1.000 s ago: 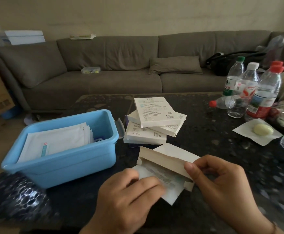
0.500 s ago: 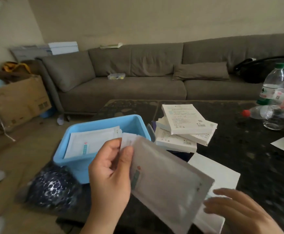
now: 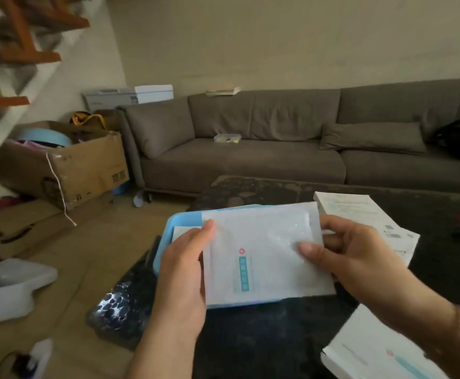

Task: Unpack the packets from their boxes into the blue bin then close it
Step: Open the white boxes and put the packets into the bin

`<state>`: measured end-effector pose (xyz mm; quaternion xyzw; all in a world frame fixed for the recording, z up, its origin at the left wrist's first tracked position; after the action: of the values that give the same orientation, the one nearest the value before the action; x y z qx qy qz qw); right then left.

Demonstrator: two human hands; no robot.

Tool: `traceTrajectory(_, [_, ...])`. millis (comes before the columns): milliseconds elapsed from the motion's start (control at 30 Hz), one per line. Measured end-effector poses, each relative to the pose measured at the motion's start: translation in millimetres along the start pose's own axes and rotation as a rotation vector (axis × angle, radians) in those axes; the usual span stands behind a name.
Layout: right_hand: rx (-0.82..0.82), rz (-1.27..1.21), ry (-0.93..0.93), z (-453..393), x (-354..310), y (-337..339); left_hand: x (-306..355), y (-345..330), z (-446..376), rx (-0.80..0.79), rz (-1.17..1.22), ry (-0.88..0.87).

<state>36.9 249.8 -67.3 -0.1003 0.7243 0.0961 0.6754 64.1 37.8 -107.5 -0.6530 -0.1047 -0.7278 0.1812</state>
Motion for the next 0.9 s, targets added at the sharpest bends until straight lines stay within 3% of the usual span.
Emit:
traceTrajectory(67, [-0.007, 0.024, -0.010, -27.5, -6.2, -11.3, 6.7, 13.9, -14.5, -0.021, 0.085, -0.007])
traceTrajectory(133, [0.015, 0.013, -0.041, -56.2, -4.6, -21.4, 18.8, 39.1, -26.0, 0.125, 0.097, -0.133])
traceTrajectory(233, [0.033, -0.010, -0.156, -91.7, 15.3, -36.8, 37.7, 76.4, -24.9, 0.451, -0.206, -0.377])
traceTrajectory(300, [0.010, 0.033, -0.221, -104.5, 29.4, -49.9, 40.6, 80.4, -24.1, 0.503, -0.436, -0.439])
traceTrajectory(500, [-0.036, 0.206, -0.261, -107.6, 44.4, -73.4, 33.1, 68.1, -36.5, 0.471, -1.017, -0.491])
traceTrajectory(600, [-0.065, 0.433, -0.208, -103.5, 33.9, -77.3, 26.8, 59.7, -41.5, 0.393, -1.218, -0.420])
traceTrajectory(733, [-0.112, 0.935, -0.073, -101.9, 18.3, -76.2, 18.5, 52.0, -52.7, 0.269, -1.261, -0.344])
traceTrajectory(900, [-0.231, 0.908, -0.034, -103.0, 26.2, -79.3, 11.6, 49.4, -62.2, 0.159, -1.358, -0.247])
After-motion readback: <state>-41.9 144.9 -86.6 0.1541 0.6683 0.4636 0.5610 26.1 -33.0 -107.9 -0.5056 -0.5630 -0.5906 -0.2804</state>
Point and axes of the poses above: each hand's wrist, its own z-axis away from the middle knuckle, its own y-axis out of the back of the hand, x = y × z, the point moved 8 cm from there along -z, towards the middle knuckle, and after that the axes turned 14 degrees about -z, right-handed, at the moved point
